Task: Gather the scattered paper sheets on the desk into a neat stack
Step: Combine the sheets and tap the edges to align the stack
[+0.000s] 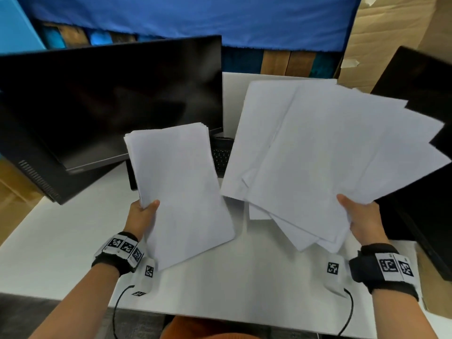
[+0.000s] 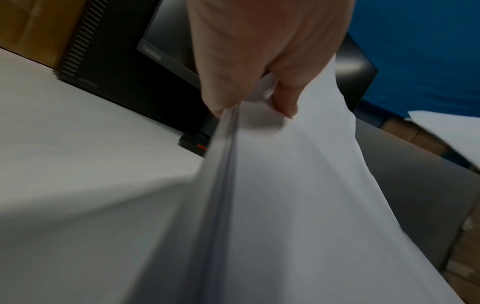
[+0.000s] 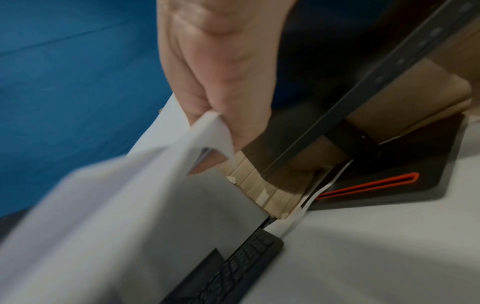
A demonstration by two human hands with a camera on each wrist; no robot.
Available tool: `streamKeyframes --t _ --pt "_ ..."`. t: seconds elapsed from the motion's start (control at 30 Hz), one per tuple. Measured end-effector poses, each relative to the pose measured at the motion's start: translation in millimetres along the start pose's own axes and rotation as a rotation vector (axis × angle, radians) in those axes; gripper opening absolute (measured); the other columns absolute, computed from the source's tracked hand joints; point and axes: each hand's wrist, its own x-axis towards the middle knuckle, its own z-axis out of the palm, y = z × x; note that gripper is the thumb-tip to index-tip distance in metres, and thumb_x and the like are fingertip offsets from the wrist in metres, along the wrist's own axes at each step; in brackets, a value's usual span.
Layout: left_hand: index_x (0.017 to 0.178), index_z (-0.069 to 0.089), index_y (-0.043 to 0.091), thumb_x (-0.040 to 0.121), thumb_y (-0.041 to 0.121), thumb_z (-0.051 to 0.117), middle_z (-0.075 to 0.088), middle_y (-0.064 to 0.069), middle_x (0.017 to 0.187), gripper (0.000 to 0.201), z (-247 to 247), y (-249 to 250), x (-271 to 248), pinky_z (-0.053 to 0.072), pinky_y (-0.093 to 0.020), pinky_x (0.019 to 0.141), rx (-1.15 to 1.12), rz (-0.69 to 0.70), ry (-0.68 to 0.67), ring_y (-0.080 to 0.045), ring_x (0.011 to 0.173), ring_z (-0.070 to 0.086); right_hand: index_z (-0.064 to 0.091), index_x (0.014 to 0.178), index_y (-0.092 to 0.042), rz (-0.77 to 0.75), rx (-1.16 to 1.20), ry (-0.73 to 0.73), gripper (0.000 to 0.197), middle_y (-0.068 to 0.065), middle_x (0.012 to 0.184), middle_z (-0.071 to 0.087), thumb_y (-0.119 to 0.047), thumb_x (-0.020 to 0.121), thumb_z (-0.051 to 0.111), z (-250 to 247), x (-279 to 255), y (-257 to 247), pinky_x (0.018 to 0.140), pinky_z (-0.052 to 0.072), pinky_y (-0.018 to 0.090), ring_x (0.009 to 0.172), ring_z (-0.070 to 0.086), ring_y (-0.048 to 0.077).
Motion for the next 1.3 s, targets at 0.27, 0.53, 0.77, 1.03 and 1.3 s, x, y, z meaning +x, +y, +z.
streamKeyframes --t 0.27,0.53,0.77,1.03,1.3 --pt "0.099 0.061 0.007 0.089 0.008 0.051 0.065 -0.004 0.085 0.014 47 41 -7 0.05 -0.026 0.067 -0.075 0.044 -0.252 -0.019 0.074 0.059 0.059 0.116 -0.002 0.131 0.027 -0.241 0.033 0.011 0.105 0.065 -0.002 0.083 0.061 58 -24 22 0.077 0.05 0.032 0.084 0.062 0.017" --pt "0.082 0.059 0.019 0.087 0.056 0.032 0.064 -0.003 0.072 0.046 74 66 -19 0.047 -0.028 0.064 -0.527 -0.165 -0.469 -0.018 0.067 0.058 0.054 0.121 -0.001 0.179 0.029 -0.429 0.039 0.011 0.111 0.063 0.002 0.082 0.061 101 -35 29 0.092 0.047 0.037 0.09 0.062 0.018" --pt "0.119 0.054 0.012 0.067 0.032 0.075 0.074 0.006 0.092 0.059 75 81 -4 0.058 -0.021 0.07 -0.422 0.168 -0.541 -0.012 0.087 0.07 0.057 0.104 -0.007 0.039 0.053 -0.297 0.032 0.005 0.094 0.064 0.006 0.076 0.066 103 -22 7 0.091 0.047 0.039 0.086 0.062 0.018" --pt "0.105 0.061 0.027 0.044 0.037 0.083 0.072 0.01 0.1 0.066 79 71 2 0.056 -0.022 0.079 -0.231 0.277 -0.537 -0.01 0.099 0.067 0.055 0.097 -0.025 -0.105 -0.105 -0.46 0.045 -0.008 0.096 0.062 0.004 0.069 0.073 89 -20 -5 0.076 0.048 0.019 0.089 0.059 0.006" --pt "0.102 0.061 0.025 0.06 0.021 0.079 0.074 0.018 0.088 0.046 77 103 -7 0.054 -0.017 0.078 -0.249 0.422 -0.507 0.002 0.089 0.067 0.06 0.105 -0.018 -0.182 -0.049 -0.499 0.047 0.0 0.103 0.066 -0.002 0.065 0.077 86 -14 -24 0.082 0.054 0.021 0.097 0.063 0.013"
